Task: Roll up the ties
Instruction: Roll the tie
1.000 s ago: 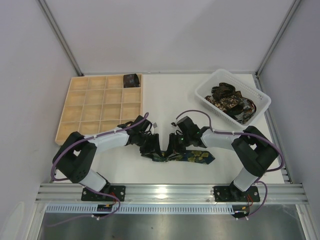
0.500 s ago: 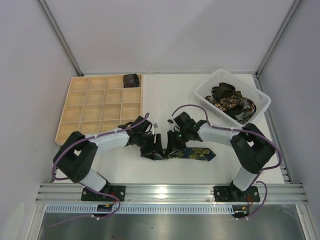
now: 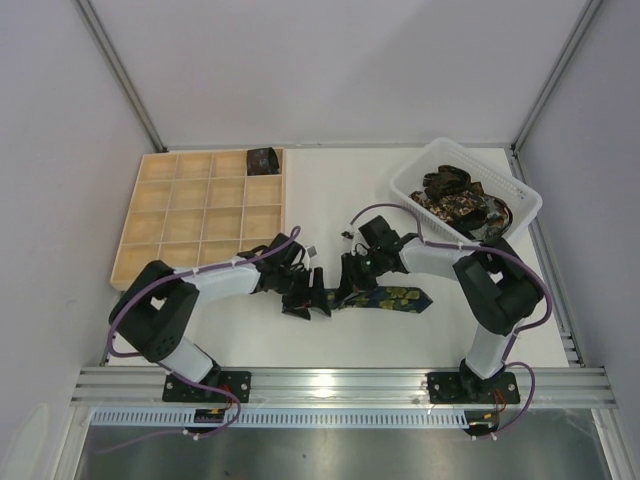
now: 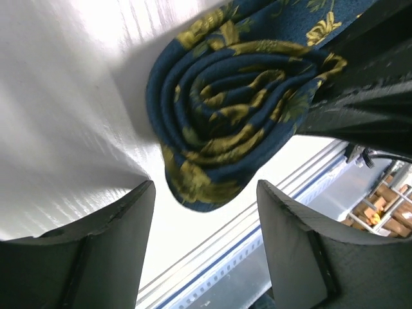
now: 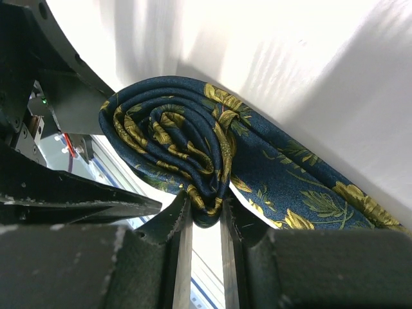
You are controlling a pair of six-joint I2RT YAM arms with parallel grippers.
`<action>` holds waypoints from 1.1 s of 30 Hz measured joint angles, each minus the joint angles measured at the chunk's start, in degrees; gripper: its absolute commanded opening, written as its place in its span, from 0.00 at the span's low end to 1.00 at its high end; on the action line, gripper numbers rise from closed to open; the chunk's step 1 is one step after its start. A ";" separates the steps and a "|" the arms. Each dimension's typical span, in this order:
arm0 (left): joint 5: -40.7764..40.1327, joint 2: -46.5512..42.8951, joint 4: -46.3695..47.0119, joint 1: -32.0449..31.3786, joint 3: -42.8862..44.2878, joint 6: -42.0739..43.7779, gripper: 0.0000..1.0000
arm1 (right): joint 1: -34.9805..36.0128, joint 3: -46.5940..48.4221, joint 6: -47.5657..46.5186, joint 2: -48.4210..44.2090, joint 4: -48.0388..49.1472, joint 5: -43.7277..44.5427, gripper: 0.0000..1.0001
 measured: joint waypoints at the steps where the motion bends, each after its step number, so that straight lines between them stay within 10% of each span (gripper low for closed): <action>1: -0.42 -0.15 0.07 0.00 0.00 0.00 0.71 | -0.46 0.00 -0.09 0.13 0.26 -0.42 0.11; 15: -7.26 -0.55 1.79 0.00 3.06 3.17 0.75 | -2.01 0.98 -0.46 2.16 1.07 -3.82 0.11; 26: -5.77 4.02 6.80 0.00 5.07 2.95 0.27 | -2.84 1.18 0.44 2.91 1.77 -4.63 0.10; 28: -5.95 4.02 6.86 0.00 5.09 2.93 0.02 | -2.84 1.18 0.90 2.91 1.97 -4.61 0.11; 33: -6.40 5.22 4.22 0.00 7.26 3.02 0.00 | -2.93 1.18 2.14 2.86 2.05 -3.93 0.27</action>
